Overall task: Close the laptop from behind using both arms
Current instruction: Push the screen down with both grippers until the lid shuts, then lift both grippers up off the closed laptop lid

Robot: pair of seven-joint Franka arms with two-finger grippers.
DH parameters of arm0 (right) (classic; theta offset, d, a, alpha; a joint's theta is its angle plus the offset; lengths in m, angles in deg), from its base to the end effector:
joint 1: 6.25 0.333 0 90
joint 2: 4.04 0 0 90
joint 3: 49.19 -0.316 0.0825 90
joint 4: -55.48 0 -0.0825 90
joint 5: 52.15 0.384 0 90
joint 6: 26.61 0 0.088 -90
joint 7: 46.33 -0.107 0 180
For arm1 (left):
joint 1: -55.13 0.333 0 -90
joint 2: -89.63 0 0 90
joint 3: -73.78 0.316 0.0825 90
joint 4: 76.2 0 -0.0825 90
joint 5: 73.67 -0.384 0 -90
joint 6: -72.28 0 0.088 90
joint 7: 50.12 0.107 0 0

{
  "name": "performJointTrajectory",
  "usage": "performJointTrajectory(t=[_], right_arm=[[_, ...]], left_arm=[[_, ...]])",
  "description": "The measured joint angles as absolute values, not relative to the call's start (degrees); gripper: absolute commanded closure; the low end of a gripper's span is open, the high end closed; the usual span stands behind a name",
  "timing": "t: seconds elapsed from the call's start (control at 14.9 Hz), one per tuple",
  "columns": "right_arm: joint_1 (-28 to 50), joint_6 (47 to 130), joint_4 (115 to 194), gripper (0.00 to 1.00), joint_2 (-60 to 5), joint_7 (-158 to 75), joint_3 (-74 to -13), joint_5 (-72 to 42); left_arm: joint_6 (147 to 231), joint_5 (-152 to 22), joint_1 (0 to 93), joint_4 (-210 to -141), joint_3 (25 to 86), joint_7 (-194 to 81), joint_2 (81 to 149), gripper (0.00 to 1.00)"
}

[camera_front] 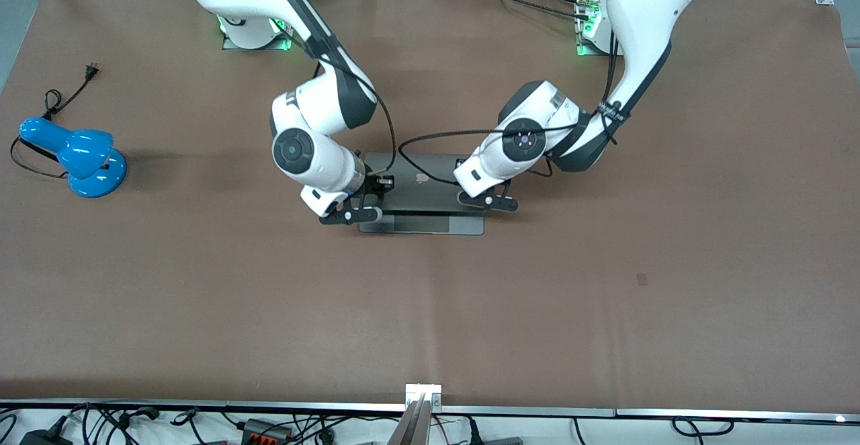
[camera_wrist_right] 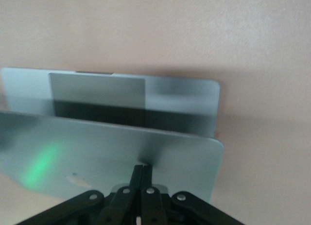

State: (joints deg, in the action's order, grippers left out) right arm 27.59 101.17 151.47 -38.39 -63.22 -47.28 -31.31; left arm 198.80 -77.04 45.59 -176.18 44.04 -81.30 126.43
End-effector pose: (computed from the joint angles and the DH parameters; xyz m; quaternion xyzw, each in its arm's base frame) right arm 0.5674 0.3693 0.2523 -0.9910 -0.0186 0.0735 0.1107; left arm 0.5261 -0.3893 0.2392 0.9890 -0.0525 -0.1134 0.0789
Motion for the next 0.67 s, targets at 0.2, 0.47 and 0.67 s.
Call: performJointTrajectory(t=[0.2,0.47,0.67], right_arm=[[27.57,101.19,149.11,1.00,-41.63,-63.22,-46.68,-32.40],[27.57,103.03,147.21,1.00,-45.41,-63.22,-46.14,-33.80],[27.71,103.93,146.64,1.00,-46.99,-63.22,-46.15,-34.64]], left_arm=[[200.08,-78.03,45.52,-175.00,44.75,-81.33,129.00,1.00],[202.72,-78.26,45.48,-174.79,45.51,-81.33,131.00,1.00],[203.78,-80.32,45.47,-174.72,45.81,-81.35,132.04,1.00]])
